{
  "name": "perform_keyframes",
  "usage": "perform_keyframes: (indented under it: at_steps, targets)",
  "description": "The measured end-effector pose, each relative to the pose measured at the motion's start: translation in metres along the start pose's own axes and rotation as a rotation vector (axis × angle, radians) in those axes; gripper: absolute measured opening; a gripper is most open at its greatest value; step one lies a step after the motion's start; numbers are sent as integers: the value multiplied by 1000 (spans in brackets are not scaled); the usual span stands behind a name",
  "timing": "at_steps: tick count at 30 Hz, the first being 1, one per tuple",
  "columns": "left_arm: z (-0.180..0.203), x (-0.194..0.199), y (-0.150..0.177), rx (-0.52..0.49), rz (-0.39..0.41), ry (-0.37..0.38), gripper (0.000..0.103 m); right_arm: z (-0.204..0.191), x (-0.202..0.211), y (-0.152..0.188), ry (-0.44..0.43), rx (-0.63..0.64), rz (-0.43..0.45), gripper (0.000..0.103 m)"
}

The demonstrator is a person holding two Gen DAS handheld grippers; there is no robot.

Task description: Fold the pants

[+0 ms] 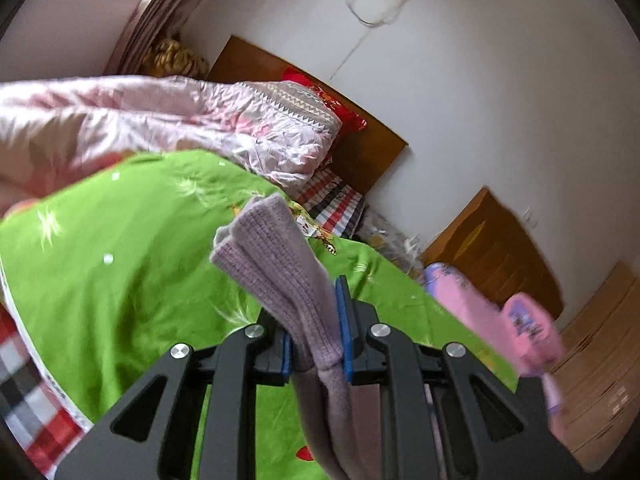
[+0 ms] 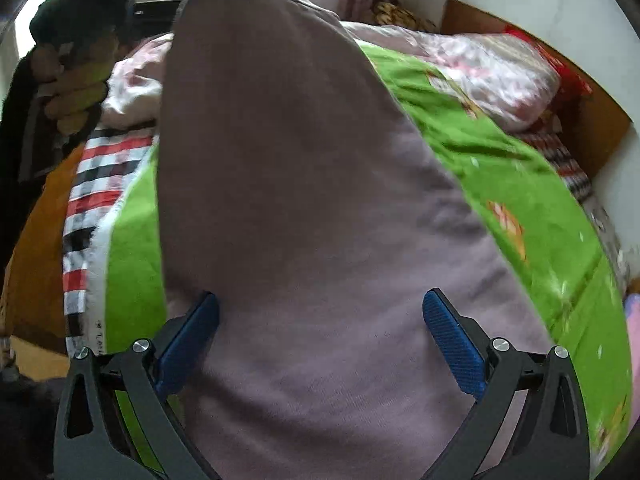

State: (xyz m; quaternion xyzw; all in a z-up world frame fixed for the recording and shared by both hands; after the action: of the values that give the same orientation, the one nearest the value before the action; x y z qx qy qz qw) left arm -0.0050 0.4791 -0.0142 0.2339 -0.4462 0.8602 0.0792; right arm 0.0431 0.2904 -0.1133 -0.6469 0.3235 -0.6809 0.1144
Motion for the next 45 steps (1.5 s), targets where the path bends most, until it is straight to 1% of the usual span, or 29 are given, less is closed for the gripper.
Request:
perform_keyframes:
  at_steps: [2, 4, 5, 7, 8, 9, 11, 13, 15, 16, 17, 20, 22, 24, 26, 27, 29, 31, 33, 34, 36, 37, 38, 39, 40, 41, 42, 43, 45]
  targets:
    - [14, 1, -4, -37, 16, -18, 17, 25, -4, -9, -28, -101, 12, 98]
    - [26, 6, -4, -51, 36, -10, 17, 47, -28, -7, -48, -151, -61, 99]
    - [32, 9, -3, -59, 45, -2, 17, 47, -28, -9, -41, -123, -35, 99]
    - [53, 16, -7, -98, 66, 8, 17, 42, -26, -10, -23, -102, -65, 99]
    - [63, 20, -7, -124, 70, 9, 17, 40, -22, -10, -20, -105, -64, 98]
    - [71, 23, -8, -142, 72, 6, 17, 34, -6, -11, -37, -107, -17, 98]
    - [88, 29, -7, -182, 78, 5, 17, 23, 10, -6, -68, -94, 18, 98]
    - [104, 33, -6, -208, 81, 14, 17, 6, 15, 7, -27, -47, -2, 98]
    - [121, 36, -3, -235, 85, 25, 17, -14, 4, 23, -6, 12, -58, 98]
    - [128, 36, -2, -246, 87, 27, 17, -26, 2, 29, 27, 59, -21, 98]
    - [137, 37, -1, -257, 90, 27, 17, -27, 6, 30, 57, 75, -3, 98]
    - [164, 37, 3, -298, 85, 43, 17, -29, 24, 35, 131, 79, -19, 98]
    - [187, 39, 8, -341, 81, 60, 17, -42, 40, 46, 148, 142, -1, 98]
    - [211, 40, 16, -392, 77, 78, 17, -44, 63, 61, 168, 137, 22, 98]
    - [232, 40, 27, -433, 66, 103, 17, -36, 98, 76, 132, 44, 99, 98]
    - [242, 39, 34, -453, 59, 115, 17, -28, 125, 89, 89, -48, 163, 98]
    - [266, 36, 56, -506, 30, 154, 17, -6, 165, 110, 64, -187, 258, 98]
    - [296, 30, 94, -589, -26, 209, 17, 22, 209, 142, 90, -333, 349, 98]
    - [315, 20, 133, -668, -92, 238, 19, 50, 247, 176, 146, -477, 427, 98]
    - [326, 8, 168, -728, -174, 262, 21, 64, 264, 193, 180, -551, 459, 99]
    - [334, -12, 220, -801, -308, 296, 24, 89, 293, 225, 230, -713, 531, 99]
    - [336, -23, 252, -843, -392, 318, 25, 101, 302, 240, 224, -785, 565, 99]
    - [336, -28, 272, -866, -451, 338, 26, 107, 307, 249, 215, -834, 581, 99]
    - [335, -31, 285, -875, -480, 350, 30, 112, 310, 261, 203, -894, 592, 99]
    - [333, -30, 288, -857, -483, 369, 40, 114, 309, 266, 196, -932, 593, 99]
    - [330, -25, 280, -805, -465, 401, 46, 115, 307, 269, 188, -953, 592, 99]
    - [327, -21, 271, -761, -446, 418, 63, 111, 303, 272, 162, -970, 592, 99]
    - [321, -11, 253, -674, -398, 439, 81, 111, 298, 274, 132, -982, 587, 99]
    - [302, 7, 216, -520, -310, 457, 95, 111, 278, 270, 38, -1013, 554, 99]
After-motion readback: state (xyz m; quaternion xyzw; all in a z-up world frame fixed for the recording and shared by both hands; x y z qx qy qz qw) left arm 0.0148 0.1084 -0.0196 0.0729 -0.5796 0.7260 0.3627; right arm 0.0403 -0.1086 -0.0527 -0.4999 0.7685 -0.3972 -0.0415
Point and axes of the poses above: each gripper's, at about its wrist camera, not at the fingertips, and x roughly against the way its jaws point, z to its right, y to its underside, the point moved 6 cm from there along -x, roughly the way its jaws point, and after that the axes turned 6 degrees about -y, right-handed, at the moved point
